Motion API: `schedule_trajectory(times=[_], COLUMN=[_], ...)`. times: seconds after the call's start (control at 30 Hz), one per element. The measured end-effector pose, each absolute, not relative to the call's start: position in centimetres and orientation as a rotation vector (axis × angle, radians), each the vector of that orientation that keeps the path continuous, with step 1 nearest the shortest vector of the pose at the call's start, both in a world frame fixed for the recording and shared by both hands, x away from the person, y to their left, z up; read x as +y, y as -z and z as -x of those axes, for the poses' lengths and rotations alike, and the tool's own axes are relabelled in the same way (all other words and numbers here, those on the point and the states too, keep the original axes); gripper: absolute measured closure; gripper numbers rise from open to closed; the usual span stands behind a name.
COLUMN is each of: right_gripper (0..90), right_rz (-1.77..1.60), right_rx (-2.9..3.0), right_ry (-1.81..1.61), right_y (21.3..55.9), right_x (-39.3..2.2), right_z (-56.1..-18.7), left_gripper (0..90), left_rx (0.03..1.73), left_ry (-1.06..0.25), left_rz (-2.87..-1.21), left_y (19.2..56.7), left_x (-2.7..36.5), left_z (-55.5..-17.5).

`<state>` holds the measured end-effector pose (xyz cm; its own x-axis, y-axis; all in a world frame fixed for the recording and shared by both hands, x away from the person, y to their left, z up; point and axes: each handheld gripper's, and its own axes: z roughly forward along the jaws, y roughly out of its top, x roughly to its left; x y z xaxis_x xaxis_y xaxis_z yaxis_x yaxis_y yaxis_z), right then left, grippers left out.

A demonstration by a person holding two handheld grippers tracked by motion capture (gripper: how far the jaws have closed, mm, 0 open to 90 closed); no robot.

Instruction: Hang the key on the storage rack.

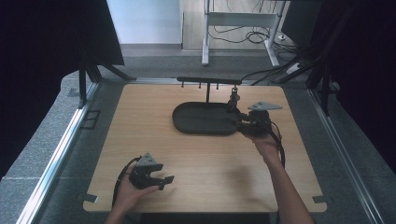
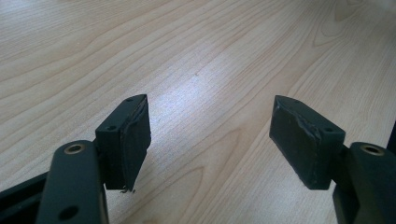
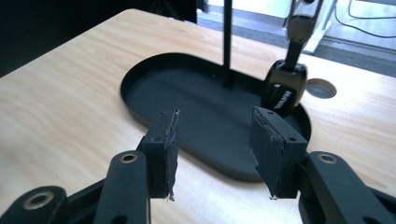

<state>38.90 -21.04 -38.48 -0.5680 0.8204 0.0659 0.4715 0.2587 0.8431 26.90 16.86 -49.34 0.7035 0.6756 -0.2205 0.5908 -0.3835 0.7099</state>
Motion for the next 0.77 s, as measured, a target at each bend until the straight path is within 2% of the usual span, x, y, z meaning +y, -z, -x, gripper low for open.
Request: schedule_trajectory(times=[0.43, 0.77], right_gripper=[50.4, 47.5], right_rz=[-1.197, -1.226], right_rx=[2.145, 2.14], right_ry=[-1.28, -1.289], right_y=[42.4, 44.5], right_x=[-24.1, -25.7], right_z=[-33.2, -31.7], left_gripper=[29.8, 29.8], left_rx=[0.977, 0.983], left_ry=[-0.149, -0.154], left_rz=[-2.089, -2.094], left_y=[49.1, 49.1], left_x=[17.3, 17.4], left_z=[-26.9, -27.0])
